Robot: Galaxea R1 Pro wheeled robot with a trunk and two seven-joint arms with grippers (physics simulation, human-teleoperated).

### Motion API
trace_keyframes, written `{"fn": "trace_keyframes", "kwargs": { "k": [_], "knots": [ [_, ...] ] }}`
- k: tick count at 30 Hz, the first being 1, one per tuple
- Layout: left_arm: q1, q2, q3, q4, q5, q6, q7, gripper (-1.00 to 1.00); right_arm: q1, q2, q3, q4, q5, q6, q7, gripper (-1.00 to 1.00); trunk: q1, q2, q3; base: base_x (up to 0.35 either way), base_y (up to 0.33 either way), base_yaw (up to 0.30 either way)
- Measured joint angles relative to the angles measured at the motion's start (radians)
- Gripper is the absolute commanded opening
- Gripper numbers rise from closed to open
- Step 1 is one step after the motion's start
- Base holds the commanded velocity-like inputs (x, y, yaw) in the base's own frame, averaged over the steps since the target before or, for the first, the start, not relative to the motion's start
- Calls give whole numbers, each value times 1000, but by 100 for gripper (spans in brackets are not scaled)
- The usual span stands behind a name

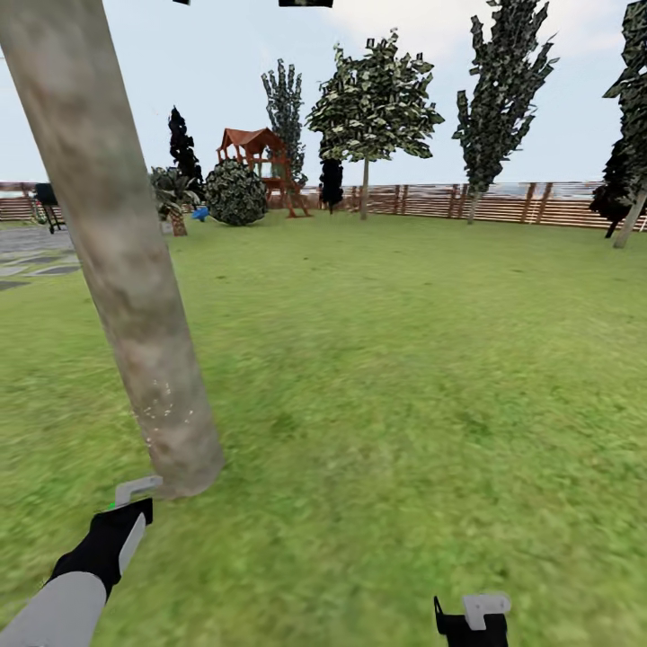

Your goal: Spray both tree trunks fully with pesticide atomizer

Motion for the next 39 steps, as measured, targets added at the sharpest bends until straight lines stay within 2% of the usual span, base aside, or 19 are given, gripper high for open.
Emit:
{"fn": "trace_keyframes", "kwargs": {
  "k": [9,17,24,27,30,32,39],
  "knots": [
    [0,-9,-5,35,-8,-13,-5,-100,0,0,0,1,0,0,0,100,0,0,0,278,-168,19],
    [1,-9,-5,33,-9,-13,-2,-100,0,0,0,1,0,0,0,100,0,0,0,267,-171,257],
    [0,1,-3,32,-12,-11,1,-100,0,-1,0,1,0,0,0,100,0,0,0,50,-98,47],
    [0,-4,-10,33,-13,1,-3,-100,0,0,0,1,0,0,0,100,0,0,0,1,-2,1],
    [0,-7,-13,28,-20,103,-6,-100,0,0,0,1,0,0,0,100,0,0,0,0,0,0],
    [0,-8,-12,24,-25,126,-7,-100,0,0,0,1,0,0,0,100,0,0,0,0,0,102],
    [1,-9,-11,20,-26,130,-12,-100,0,0,0,2,0,0,0,100,0,0,0,0,-205,259]
  ]
}}
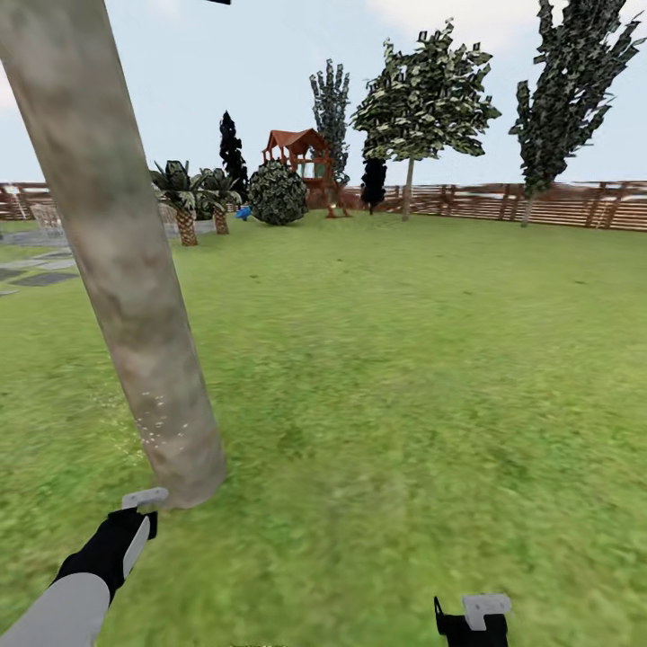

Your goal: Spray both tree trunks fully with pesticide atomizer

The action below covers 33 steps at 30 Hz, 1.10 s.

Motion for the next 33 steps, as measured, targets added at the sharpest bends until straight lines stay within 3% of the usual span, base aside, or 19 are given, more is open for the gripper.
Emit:
{"fn": "trace_keyframes", "kwargs": {
  "k": [27,33],
  "knots": [
    [0,3,-1,-1,-1,-4,8,-100,0,0,0,0,0,0,0,100,0,0,0,93,-272,21],
    [0,2,-1,-2,-1,-3,8,-100,0,0,0,0,0,0,0,100,0,0,0,96,-272,190]
  ]
}}
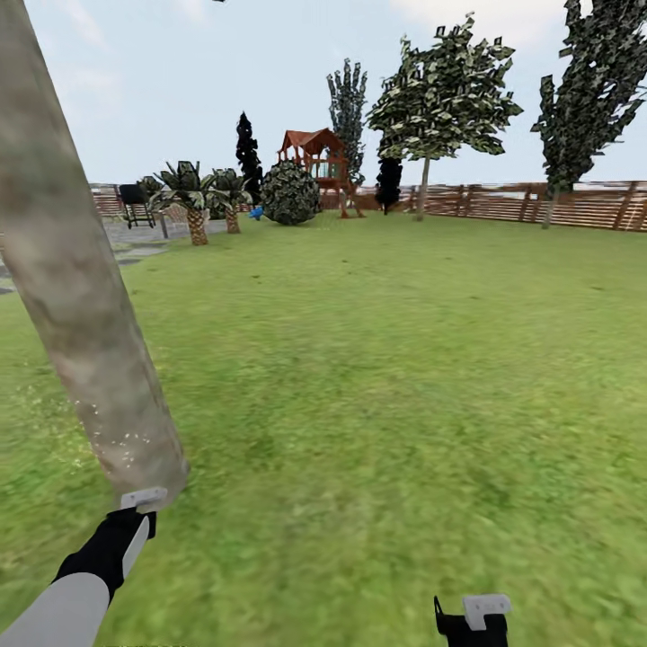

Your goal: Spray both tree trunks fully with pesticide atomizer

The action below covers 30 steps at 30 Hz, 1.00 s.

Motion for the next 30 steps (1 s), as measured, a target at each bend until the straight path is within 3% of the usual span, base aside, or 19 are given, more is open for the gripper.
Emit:
{"fn": "trace_keyframes", "kwargs": {
  "k": [8,23,30],
  "knots": [
    [0,0,0,0,0,0,-1,-100,0,0,0,0,0,0,0,100,0,0,0,96,-272,272],
    [0,0,0,0,0,0,-3,-100,0,0,0,-1,0,0,0,100,0,0,0,149,-243,23],
    [0,0,0,0,0,0,0,-100,0,0,0,0,0,0,0,100,0,0,0,214,-202,220]
  ]
}}
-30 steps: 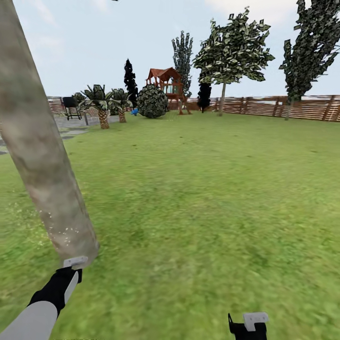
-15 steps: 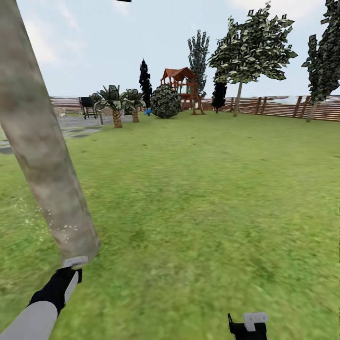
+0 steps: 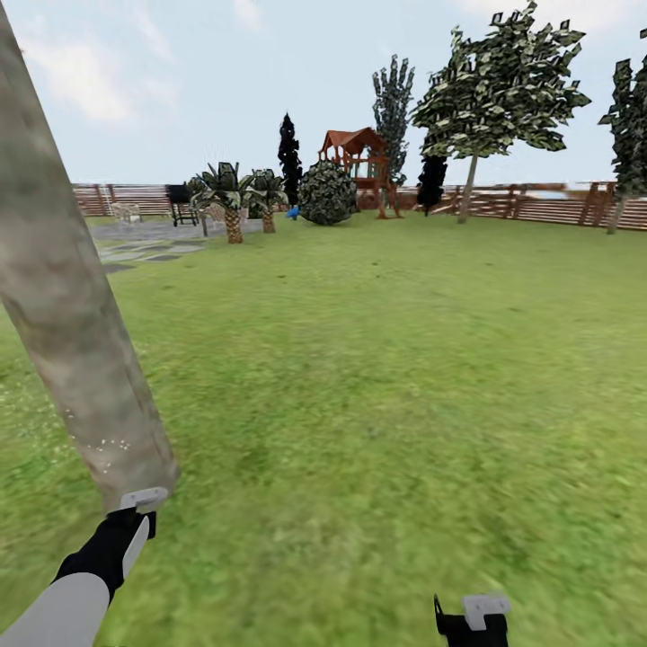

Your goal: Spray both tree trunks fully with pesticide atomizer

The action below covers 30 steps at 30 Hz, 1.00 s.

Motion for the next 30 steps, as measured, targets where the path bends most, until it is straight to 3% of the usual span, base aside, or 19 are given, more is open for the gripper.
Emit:
{"fn": "trace_keyframes", "kwargs": {
  "k": [9,16,20,22,24,27,28,30],
  "knots": [
    [0,0,0,-1,0,0,0,-100,0,0,0,0,0,0,0,100,0,0,0,136,-234,276],
    [0,9,5,-4,0,-1,-9,-100,0,0,0,0,0,0,0,100,0,0,0,9,-28,276],
    [-3,42,6,-100,-2,13,-33,-100,0,0,0,-1,0,0,0,100,0,0,0,0,0,260],
    [-7,49,-3,-179,-1,72,-45,-100,0,0,0,-1,0,0,0,100,0,0,0,0,0,193],
    [-11,47,-60,-229,2,131,-47,-100,0,0,0,-1,0,0,0,100,0,0,0,0,0,104],
    [-20,34,-222,-317,12,189,-55,-100,0,-1,0,0,0,0,0,100,0,0,0,0,0,16],
    [-26,34,-236,-325,9,205,-65,-100,0,0,0,0,0,0,0,100,0,0,0,0,0,2],
    [-49,45,-255,-335,5,239,-151,-100,0,-1,0,0,0,0,0,100,0,0,0,0,0,1]
  ]
}}
